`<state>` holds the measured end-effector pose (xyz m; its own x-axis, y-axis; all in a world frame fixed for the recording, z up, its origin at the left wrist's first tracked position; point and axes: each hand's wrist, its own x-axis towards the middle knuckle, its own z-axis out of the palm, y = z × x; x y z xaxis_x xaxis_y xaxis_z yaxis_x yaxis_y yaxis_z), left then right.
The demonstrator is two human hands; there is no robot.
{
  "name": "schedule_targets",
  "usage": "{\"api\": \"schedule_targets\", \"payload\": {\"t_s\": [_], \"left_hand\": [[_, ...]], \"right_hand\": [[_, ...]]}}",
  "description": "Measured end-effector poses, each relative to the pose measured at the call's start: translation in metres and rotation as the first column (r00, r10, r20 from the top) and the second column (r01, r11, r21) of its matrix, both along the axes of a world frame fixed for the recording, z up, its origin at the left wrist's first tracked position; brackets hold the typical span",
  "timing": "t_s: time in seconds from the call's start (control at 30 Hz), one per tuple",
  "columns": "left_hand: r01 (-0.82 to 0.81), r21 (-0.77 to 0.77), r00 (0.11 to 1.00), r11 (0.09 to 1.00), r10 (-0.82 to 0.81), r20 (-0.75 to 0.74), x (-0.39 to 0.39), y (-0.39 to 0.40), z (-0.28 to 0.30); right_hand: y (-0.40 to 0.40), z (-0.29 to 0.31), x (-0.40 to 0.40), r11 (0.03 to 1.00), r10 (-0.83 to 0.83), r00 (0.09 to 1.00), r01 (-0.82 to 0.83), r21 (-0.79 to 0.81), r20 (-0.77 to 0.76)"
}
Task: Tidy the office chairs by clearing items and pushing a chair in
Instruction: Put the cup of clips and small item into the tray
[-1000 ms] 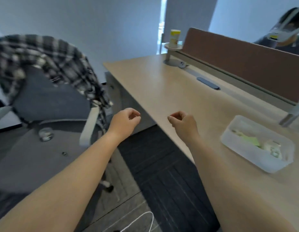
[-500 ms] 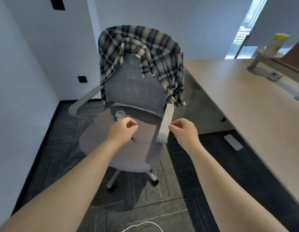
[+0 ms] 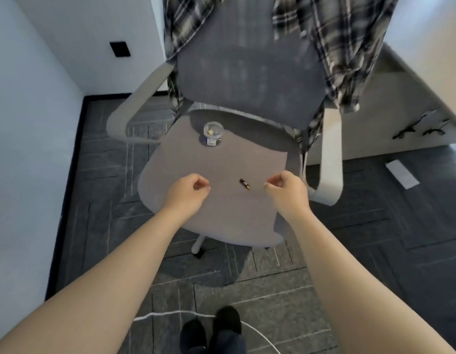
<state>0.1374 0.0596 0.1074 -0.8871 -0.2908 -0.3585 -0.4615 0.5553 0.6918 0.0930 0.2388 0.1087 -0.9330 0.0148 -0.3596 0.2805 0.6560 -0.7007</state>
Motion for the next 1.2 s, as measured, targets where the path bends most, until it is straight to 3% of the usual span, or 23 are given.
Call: {"api": "schedule_targets", "payload": {"t_s": [0.37,0.73,1.03,1.2], "left_hand": [[-0.113,0.016,0.987,0.993,0.110,0.117,-0.051,-0.019,-0.140],[-0.095,0.069,0.990,0.993,0.087,0.112,-0.127,-0.033,-0.183],[-0.017,-0.027,1.000,0.999,0.018,0.019,-0.224,-0.063,-0.177],[0.045,-0.125,0.999,0.991,-0.042,0.029,-0.273,-0.068,-0.181]], "right_hand": [[-0.035,-0.171,-0.076,0.983,0.063,0.992,-0.081,0.162,0.110],[-0.053,-0.216,-0.119,0.897,0.072,0.976,-0.154,0.415,0.206],[-0.087,-0.204,-0.173,0.951,-0.284,0.942,0.253,0.175,0.179],[-0.100,-0.204,-0.200,0.939,-0.343,0.922,0.335,0.073,0.179]]}}
